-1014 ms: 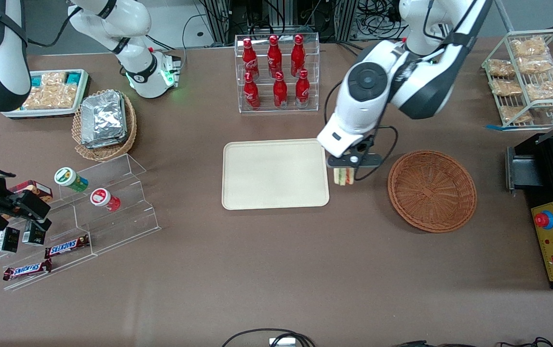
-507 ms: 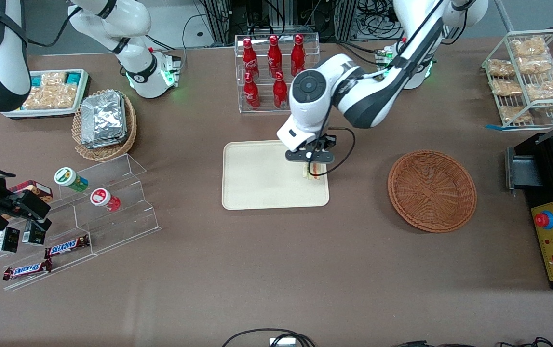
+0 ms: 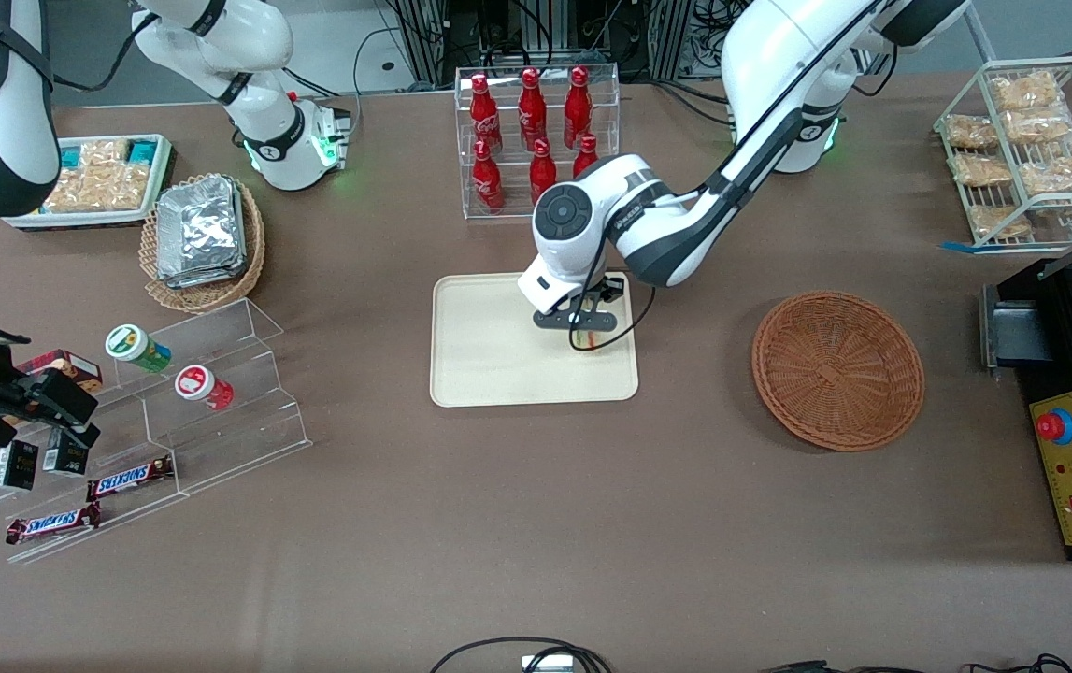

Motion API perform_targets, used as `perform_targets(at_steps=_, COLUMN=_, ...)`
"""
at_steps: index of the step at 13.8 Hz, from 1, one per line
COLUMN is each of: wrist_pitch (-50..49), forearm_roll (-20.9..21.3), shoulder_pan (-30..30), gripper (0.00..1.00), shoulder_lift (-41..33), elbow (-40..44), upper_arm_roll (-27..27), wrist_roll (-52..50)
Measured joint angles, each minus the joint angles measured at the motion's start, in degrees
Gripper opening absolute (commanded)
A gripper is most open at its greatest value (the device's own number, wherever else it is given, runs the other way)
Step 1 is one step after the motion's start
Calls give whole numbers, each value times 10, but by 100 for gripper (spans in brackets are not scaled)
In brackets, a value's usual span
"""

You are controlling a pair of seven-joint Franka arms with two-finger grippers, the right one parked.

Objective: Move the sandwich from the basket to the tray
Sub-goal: 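Carry the held sandwich over to the cream tray, then lower the sandwich onto the tray and open the left gripper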

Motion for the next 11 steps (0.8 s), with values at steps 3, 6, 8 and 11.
perform_targets(at_steps=3, wrist_pitch=8, forearm_roll=2, shoulder_pan=-4, gripper=9, shoulder_lift=18, elbow=0, upper_arm_roll=0, wrist_roll=-6)
perform_targets(at_steps=6, wrist_pitch=10, forearm_roll=12, shoulder_pan=-7, gripper=12, shoulder_lift=28, elbow=0, upper_arm_roll=0, wrist_roll=-9)
perform_targets(at_steps=8, wrist_pitch=10, forearm_roll=44, shoulder_pan=-8, gripper=14, shoulder_lift=37, elbow=0, upper_arm_roll=0, wrist_roll=-30)
perform_targets(at_steps=11, wrist_pitch=15, forearm_roll=68, shoulder_pan=-14, gripper=45, shoulder_lift=52, elbow=1, upper_arm_roll=0, wrist_roll=-53)
